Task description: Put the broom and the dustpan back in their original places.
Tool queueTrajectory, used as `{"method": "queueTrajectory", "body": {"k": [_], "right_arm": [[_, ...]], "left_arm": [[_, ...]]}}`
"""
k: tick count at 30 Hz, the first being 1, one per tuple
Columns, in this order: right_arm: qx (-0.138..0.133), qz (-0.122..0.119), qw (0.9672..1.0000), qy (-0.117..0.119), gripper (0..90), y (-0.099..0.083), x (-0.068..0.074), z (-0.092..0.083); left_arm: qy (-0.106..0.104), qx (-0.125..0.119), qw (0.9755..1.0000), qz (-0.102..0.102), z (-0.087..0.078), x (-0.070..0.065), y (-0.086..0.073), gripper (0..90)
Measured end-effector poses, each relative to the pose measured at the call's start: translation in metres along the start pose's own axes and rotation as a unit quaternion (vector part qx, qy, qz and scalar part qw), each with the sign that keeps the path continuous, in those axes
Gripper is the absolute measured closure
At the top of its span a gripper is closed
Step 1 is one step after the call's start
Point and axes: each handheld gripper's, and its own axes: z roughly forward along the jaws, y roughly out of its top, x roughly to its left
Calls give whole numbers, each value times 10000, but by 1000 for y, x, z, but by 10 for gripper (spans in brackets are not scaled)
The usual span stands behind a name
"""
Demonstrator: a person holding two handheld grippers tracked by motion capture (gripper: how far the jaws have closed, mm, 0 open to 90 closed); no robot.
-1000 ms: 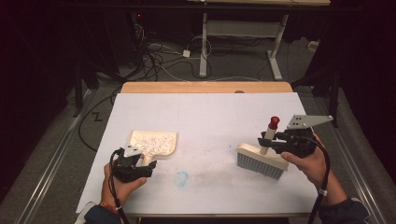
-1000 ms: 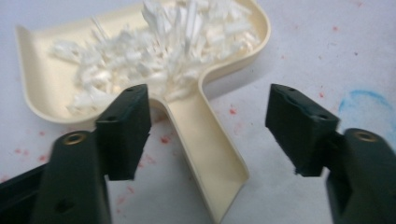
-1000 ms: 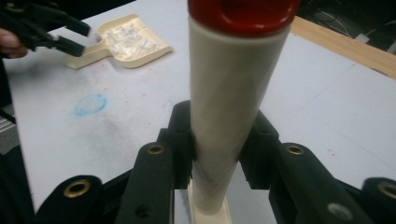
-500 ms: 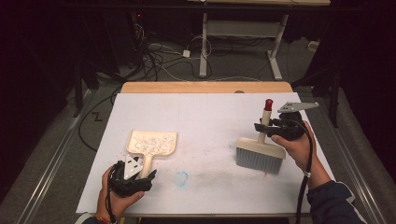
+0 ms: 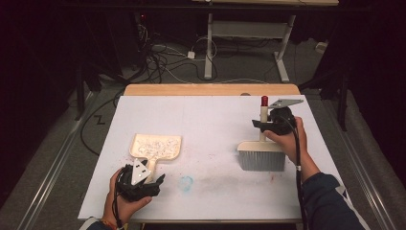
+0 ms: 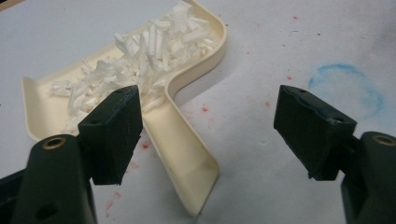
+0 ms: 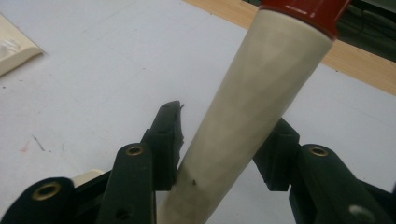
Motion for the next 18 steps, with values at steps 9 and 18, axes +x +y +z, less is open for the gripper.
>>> {"method": "queueTrajectory", "body": {"k": [9,18], "right_arm": [[-118,261,9979,-574,488,8,-1,17],[-626,230,9943,-834,471,17,0,9]], "left_arm": [[-53,-44,10000,-56,3,0,-1,228],[-87,-31,10000,-6,4,-1,-1,228]]}}
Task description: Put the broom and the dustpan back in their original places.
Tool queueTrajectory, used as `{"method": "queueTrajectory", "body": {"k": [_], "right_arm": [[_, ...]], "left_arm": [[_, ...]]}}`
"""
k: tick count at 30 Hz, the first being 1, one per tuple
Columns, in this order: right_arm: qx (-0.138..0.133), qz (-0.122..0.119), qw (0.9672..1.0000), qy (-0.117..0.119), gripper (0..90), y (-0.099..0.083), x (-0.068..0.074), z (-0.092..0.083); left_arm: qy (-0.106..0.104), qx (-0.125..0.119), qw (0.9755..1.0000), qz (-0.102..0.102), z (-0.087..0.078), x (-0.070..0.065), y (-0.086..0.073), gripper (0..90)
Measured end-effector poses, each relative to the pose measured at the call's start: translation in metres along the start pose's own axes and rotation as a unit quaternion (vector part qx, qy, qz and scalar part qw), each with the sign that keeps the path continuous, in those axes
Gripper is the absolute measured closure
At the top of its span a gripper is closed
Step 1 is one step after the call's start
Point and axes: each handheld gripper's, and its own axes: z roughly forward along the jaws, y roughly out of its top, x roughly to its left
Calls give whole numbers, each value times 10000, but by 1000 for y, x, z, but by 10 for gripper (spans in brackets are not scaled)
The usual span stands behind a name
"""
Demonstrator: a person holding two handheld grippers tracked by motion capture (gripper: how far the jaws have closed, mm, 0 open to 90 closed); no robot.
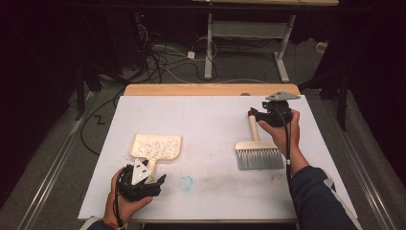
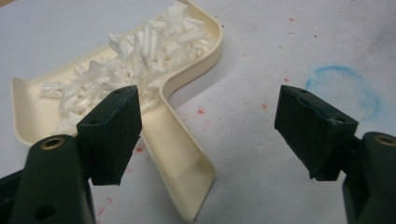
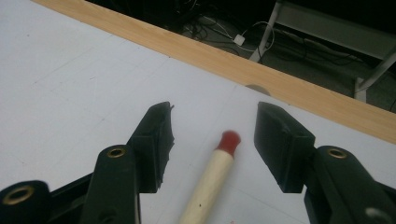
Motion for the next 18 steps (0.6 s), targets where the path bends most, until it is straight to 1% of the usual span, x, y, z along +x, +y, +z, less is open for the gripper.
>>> {"method": "queueTrajectory", "body": {"k": [3,5,10,12,13,15,18], "right_arm": [[-25,33,10000,63,459,0,1,-2],[-107,86,9999,98,454,-1,2,-4],[-137,53,9997,182,428,-3,3,-10],[-150,62,9997,177,419,-3,4,-14],[-179,68,9996,195,416,-3,4,-15],[-332,55,9992,215,411,-4,4,-21],[-509,20,9982,321,386,-6,6,-29]], "left_arm": [[-10,10,10000,16,0,0,0,227],[-8,23,10000,32,0,-1,0,227],[-9,16,10000,33,0,-1,-1,228],[-6,40,10000,42,1,-1,0,227],[-6,38,10000,50,1,-2,0,227],[2,35,10000,61,1,-2,0,227],[11,39,10000,64,1,-2,0,228]]}}
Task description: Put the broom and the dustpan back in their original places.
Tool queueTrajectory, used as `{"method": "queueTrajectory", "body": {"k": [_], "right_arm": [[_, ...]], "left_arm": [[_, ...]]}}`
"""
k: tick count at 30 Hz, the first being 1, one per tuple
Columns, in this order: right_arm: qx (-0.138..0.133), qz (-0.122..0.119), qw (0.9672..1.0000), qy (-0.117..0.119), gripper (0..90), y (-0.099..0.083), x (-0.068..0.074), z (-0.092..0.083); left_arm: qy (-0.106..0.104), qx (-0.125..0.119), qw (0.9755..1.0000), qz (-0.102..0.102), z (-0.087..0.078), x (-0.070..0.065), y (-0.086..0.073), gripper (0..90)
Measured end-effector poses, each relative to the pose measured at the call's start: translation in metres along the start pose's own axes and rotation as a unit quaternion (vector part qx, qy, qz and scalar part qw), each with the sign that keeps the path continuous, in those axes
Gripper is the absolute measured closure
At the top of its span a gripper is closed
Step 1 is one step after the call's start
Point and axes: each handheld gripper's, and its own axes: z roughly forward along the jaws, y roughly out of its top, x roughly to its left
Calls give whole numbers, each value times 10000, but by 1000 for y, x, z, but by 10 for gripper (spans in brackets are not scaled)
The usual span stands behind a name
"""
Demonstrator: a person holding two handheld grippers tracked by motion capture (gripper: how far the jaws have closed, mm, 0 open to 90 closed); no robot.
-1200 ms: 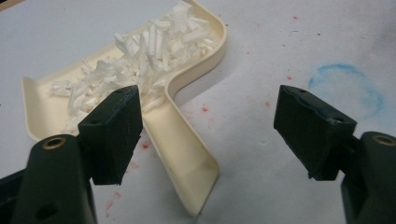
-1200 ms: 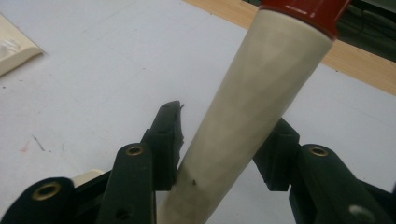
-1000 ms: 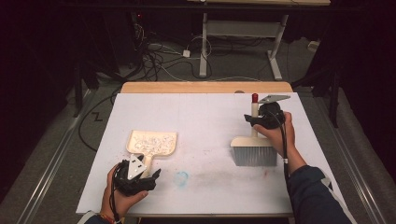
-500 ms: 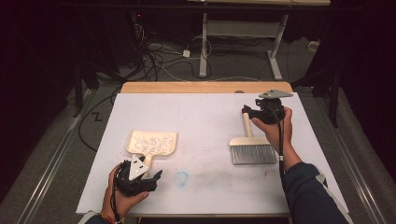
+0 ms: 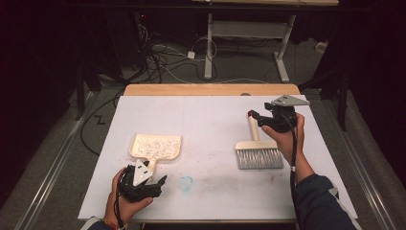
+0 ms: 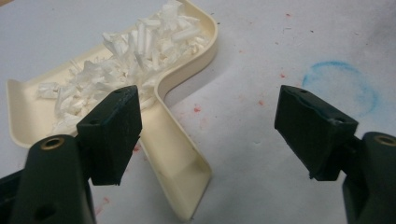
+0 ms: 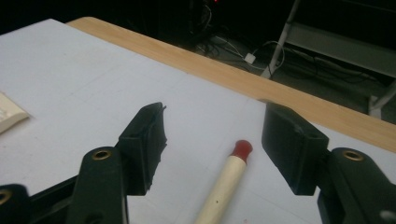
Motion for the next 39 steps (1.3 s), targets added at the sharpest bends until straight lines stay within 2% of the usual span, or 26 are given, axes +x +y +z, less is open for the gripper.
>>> {"method": "queueTrajectory", "body": {"k": [4,7,10,14,20,24,26,39], "right_arm": [[-160,-79,9998,67,360,-2,4,-9],[-288,-116,9995,7,355,-3,8,-15],[-321,-125,9991,241,351,-4,12,-18],[-362,-285,9989,131,320,-5,19,-19],[-348,-322,9988,119,281,-9,28,-21],[-369,-365,9986,58,240,-11,30,-22],[-435,-291,9986,12,214,-11,31,-23],[-565,-450,9973,149,208,-9,38,-41]], "left_arm": [[12,-35,10000,7,-1,0,0,228],[20,-63,10000,39,-1,-1,1,226],[62,-34,10000,63,-1,-1,1,224],[55,-12,9999,100,0,-2,0,223],[80,-7,9998,161,-1,-3,0,217],[45,-50,9999,120,-1,-3,0,210],[41,-55,9999,141,-1,-4,0,210],[48,-52,9998,188,-1,-5,0,208]]}}
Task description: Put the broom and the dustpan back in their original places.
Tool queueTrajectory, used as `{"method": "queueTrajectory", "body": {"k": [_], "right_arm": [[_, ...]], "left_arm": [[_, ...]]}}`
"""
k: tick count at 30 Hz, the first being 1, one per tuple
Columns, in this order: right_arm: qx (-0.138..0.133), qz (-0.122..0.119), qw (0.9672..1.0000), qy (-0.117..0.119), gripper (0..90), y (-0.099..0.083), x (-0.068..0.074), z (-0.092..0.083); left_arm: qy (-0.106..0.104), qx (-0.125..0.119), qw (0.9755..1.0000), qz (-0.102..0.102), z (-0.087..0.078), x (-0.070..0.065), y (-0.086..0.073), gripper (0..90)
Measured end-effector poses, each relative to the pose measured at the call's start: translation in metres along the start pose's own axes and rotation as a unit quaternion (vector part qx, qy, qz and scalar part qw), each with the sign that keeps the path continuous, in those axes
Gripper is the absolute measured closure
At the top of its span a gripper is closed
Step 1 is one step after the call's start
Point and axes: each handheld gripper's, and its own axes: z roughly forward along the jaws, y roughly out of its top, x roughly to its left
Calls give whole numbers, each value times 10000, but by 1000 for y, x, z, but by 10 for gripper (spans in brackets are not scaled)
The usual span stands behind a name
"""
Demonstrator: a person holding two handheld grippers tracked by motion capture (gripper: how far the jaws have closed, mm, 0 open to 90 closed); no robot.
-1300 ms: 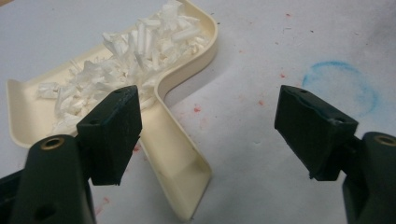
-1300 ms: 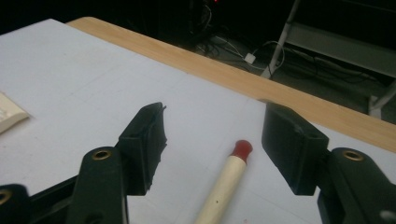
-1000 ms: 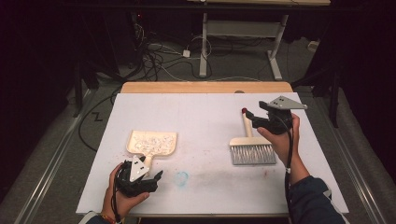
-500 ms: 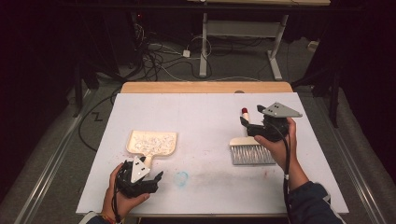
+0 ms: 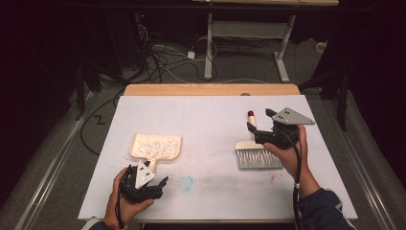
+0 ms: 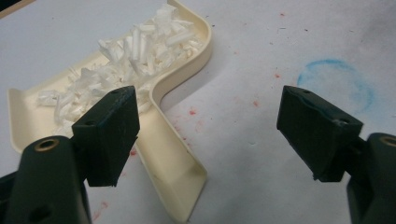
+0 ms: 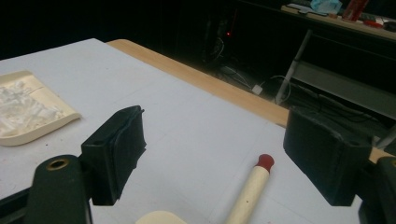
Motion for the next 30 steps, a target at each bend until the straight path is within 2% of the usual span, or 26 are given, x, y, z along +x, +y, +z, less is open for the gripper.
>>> {"method": "queueTrajectory", "body": {"k": [4,15,30], "right_arm": [[-52,-44,10000,21,207,1,1,-7],[-95,-249,9996,124,207,2,7,-23],[-126,-453,9987,171,204,2,13,-37]], "left_arm": [[12,-11,10000,-27,0,0,0,207],[14,-55,10000,57,-2,-1,1,198],[29,-48,9998,182,-2,-2,0,197]]}}
